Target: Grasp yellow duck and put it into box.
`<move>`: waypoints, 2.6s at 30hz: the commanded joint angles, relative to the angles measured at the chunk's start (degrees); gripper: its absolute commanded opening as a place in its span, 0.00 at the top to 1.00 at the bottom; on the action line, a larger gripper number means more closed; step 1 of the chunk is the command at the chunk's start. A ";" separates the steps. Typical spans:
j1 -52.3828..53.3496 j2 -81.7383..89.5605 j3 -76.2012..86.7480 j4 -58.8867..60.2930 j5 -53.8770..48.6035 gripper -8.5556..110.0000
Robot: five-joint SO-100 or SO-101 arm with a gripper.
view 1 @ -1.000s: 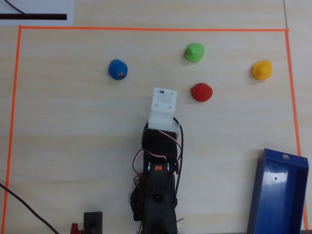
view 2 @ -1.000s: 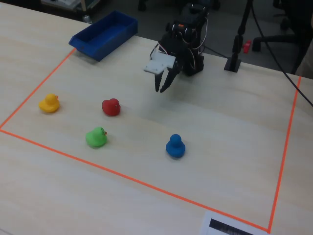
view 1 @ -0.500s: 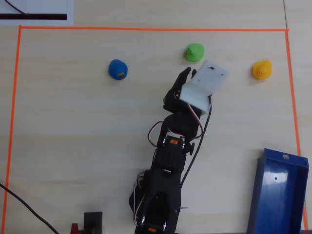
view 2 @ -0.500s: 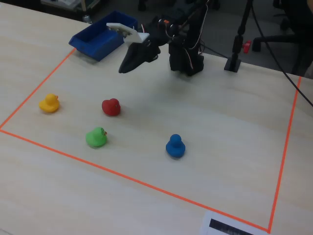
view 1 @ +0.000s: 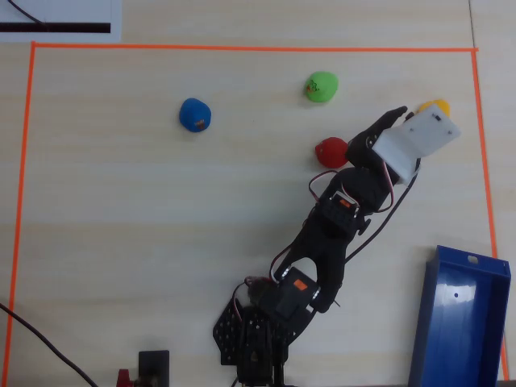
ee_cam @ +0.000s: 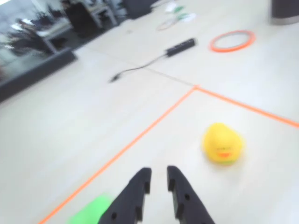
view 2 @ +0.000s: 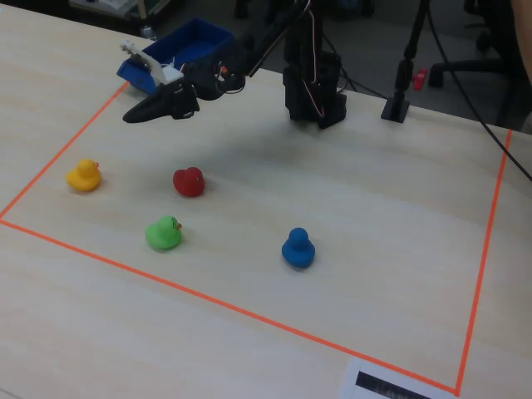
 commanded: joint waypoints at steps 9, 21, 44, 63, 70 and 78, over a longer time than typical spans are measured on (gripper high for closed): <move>8.35 -19.42 -11.07 -4.66 -9.05 0.66; 8.09 -29.88 -25.58 -0.62 -9.84 0.55; 9.84 -59.77 -66.53 9.67 -13.54 0.58; 8.53 -64.60 -73.65 17.40 -21.36 0.93; 8.26 -52.29 -71.72 28.30 -11.51 0.93; 5.54 -26.02 -71.46 55.55 -0.26 0.93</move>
